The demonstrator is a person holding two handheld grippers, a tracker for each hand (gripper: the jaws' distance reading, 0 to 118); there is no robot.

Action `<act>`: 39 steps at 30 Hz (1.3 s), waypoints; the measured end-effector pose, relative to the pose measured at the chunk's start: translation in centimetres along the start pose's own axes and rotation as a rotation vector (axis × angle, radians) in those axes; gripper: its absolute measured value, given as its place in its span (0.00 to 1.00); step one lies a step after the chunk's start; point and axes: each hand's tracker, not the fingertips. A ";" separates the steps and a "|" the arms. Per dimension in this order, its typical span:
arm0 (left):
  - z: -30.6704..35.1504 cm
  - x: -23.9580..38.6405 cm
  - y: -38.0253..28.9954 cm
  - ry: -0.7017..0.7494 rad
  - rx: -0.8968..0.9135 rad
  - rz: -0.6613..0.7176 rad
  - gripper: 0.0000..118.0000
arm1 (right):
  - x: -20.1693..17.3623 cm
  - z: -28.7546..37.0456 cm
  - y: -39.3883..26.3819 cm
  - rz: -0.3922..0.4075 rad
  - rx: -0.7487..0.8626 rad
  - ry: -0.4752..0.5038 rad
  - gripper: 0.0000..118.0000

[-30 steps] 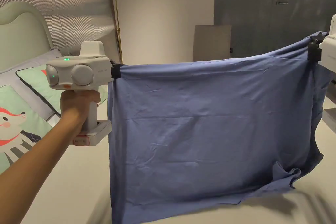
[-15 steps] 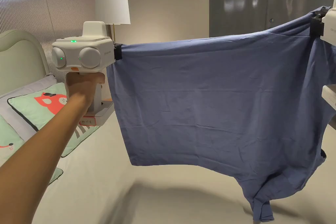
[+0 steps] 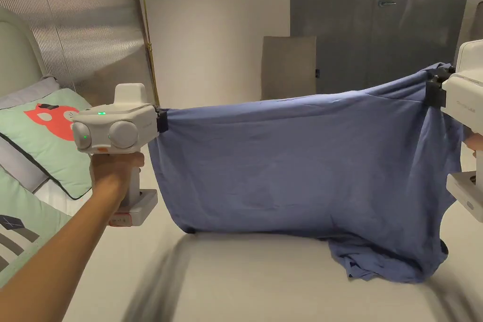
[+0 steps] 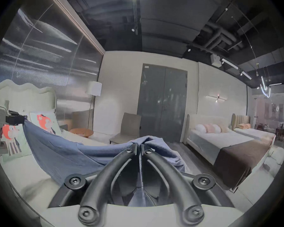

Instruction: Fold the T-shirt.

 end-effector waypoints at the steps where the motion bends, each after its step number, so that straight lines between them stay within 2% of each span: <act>1: 0.1 0.0 -1.2 0.003 -0.008 0.009 0.02 | 0.0 0.1 -1.1 -0.006 -0.008 0.004 0.03; 7: 0.7 -0.6 -9.1 0.001 -0.126 0.054 0.02 | -0.5 2.3 -8.6 -0.044 -0.127 0.049 0.03; 12: 4.3 -0.9 -15.4 -0.018 -0.211 0.072 0.02 | -0.6 5.7 -12.7 -0.101 -0.195 0.065 0.03; 19: 11.3 -1.8 -23.1 -0.038 -0.316 0.094 0.02 | -1.1 14.7 -19.1 -0.176 -0.293 0.092 0.03; 30: 21.0 -4.0 -29.5 -0.045 -0.389 0.092 0.02 | -2.1 28.2 -24.1 -0.280 -0.391 0.096 0.03; 39: 31.0 -4.4 -34.2 -0.066 -0.423 0.070 0.02 | -2.1 37.2 -27.4 -0.271 -0.486 0.067 0.03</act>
